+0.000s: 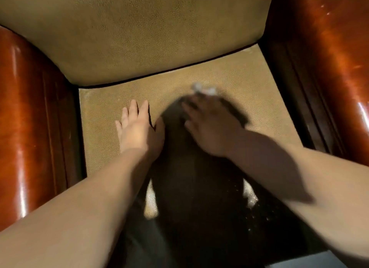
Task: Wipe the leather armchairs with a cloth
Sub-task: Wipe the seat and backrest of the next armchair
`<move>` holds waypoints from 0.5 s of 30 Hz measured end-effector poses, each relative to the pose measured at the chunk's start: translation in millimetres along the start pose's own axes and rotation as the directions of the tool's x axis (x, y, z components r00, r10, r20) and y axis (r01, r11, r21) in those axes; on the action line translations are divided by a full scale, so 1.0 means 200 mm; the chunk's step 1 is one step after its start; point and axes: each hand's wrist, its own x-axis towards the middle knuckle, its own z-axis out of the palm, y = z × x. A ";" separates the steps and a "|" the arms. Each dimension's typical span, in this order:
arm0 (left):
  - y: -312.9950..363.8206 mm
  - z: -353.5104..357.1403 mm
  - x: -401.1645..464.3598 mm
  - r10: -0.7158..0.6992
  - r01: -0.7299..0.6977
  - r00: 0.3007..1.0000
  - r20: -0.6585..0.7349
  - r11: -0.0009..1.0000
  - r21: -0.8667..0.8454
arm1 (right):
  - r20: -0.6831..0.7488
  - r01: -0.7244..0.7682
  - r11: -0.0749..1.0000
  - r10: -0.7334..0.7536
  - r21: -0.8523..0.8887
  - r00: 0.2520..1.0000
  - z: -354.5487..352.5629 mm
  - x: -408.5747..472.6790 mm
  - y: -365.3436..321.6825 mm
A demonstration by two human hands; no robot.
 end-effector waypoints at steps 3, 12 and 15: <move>0.09 -0.01 0.04 0.054 -0.053 0.996 -0.077 0.999 0.013 | 0.047 0.193 0.981 -0.191 -0.032 0.980 -0.07 -0.09 0.11; 0.13 0.14 0.09 0.107 -0.106 0.970 -0.220 0.994 0.019 | -0.138 -0.308 0.951 0.305 0.003 0.942 -0.03 0.20 0.28; 0.12 0.13 0.10 0.114 -0.108 0.972 -0.206 0.993 0.038 | -0.010 0.056 0.998 -0.056 -0.033 0.998 -0.07 0.13 0.24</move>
